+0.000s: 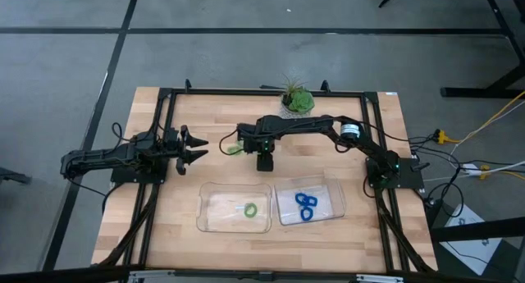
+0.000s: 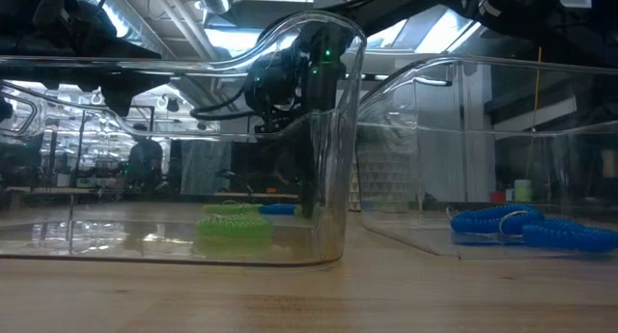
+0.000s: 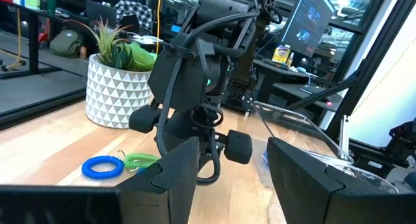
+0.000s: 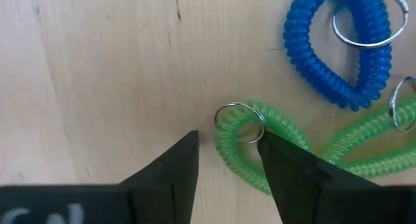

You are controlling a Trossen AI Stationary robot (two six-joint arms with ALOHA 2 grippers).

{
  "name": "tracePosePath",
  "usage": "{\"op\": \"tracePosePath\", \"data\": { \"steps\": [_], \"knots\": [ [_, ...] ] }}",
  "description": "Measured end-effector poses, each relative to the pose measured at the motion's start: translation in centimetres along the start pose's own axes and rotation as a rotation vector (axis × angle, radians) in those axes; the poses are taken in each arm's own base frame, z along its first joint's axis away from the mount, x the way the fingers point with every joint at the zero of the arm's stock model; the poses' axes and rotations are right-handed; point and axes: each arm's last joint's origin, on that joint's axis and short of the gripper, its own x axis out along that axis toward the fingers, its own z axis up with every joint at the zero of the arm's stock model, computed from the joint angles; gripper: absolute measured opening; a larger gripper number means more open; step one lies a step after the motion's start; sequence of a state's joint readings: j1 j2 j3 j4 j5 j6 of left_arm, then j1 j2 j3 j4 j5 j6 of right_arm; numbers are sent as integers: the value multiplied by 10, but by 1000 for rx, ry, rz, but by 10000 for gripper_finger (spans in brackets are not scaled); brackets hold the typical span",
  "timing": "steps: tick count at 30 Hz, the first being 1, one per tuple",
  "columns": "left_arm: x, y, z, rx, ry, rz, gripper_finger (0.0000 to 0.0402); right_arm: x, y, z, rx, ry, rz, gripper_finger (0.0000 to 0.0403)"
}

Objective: Sort spring keychains
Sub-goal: Put the green spring keychain into the left transparent bin

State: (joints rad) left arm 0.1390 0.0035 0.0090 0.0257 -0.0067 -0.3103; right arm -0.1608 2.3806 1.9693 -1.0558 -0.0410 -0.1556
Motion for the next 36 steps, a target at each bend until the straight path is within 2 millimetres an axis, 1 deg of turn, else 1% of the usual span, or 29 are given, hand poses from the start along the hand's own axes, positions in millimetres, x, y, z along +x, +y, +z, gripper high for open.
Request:
{"op": "tracePosePath", "data": {
  "steps": [4,7,13,16,18,21,24,27,30,33,36],
  "knots": [
    [0,0,0,0,0,0,178,1,0,0,12,-2,0,133],
    [0,0,0,0,0,0,178,1,0,1,47,-5,0,102],
    [0,0,0,0,0,0,178,1,-1,1,50,-9,2,33],
    [0,0,0,0,0,0,178,1,-1,1,50,-10,10,13],
    [0,0,0,0,0,0,178,1,0,1,49,-11,27,12],
    [0,0,0,0,0,0,178,1,0,0,49,-4,36,25],
    [0,0,0,0,0,0,178,-5,0,-1,43,-8,38,32],
    [0,0,0,0,0,0,178,-14,-1,-3,43,-19,62,24],
    [0,0,0,0,-1,0,178,-33,0,-5,44,-63,120,10],
    [0,0,0,0,0,0,178,-57,-3,-6,56,-129,186,9],
    [0,0,0,0,0,0,178,-70,-5,-8,72,-166,204,16]
  ]
}}
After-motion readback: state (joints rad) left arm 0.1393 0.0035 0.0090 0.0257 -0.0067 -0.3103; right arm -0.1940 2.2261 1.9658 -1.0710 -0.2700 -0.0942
